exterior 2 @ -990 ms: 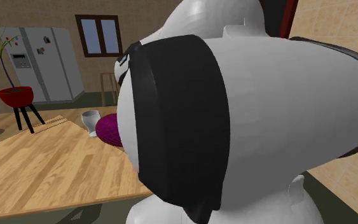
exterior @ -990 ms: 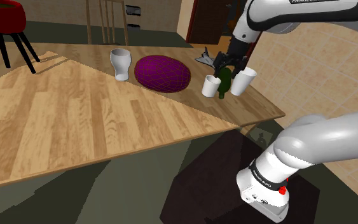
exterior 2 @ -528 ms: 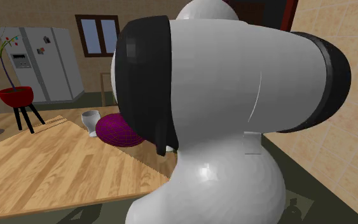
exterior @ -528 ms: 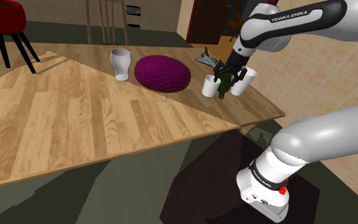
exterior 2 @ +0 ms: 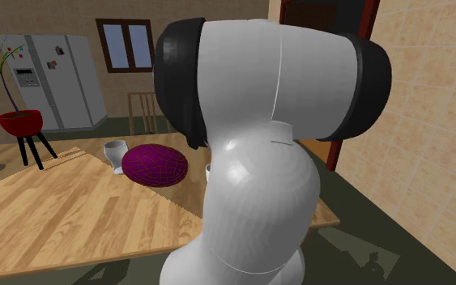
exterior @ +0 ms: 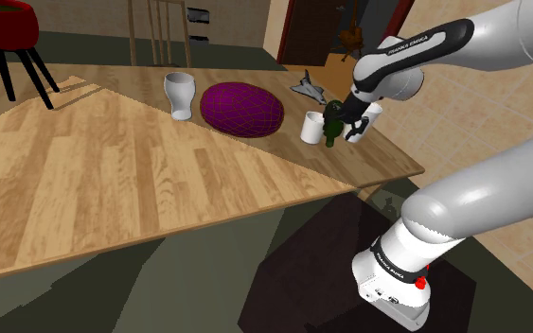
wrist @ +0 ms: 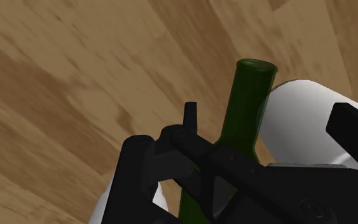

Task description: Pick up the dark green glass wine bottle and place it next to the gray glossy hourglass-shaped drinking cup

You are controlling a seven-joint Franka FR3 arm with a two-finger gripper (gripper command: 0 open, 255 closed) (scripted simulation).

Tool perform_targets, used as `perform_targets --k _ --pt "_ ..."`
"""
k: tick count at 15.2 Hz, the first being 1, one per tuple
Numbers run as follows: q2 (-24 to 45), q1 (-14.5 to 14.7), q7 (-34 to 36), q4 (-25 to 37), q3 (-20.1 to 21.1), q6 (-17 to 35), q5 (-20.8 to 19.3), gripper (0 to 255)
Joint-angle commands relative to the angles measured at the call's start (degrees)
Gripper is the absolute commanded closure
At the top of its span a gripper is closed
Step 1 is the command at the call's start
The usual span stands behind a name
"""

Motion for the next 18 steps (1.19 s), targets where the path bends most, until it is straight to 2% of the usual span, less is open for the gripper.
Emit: perform_targets --k 1,6,14,15,18 --pt "1.58 0.13 -0.2 -0.18 -0.36 1.89 0.68 0" --pt "5.73 1.33 -1.74 -1.25 -0.82 6.97 2.89 0" --pt "5.71 1.35 -1.73 -1.26 -0.84 6.97 2.88 0" --pt "5.53 1.37 -1.5 -1.29 -0.71 6.85 2.8 255" --pt "6.72 1.68 -1.77 -0.52 -0.8 7.22 3.33 255"
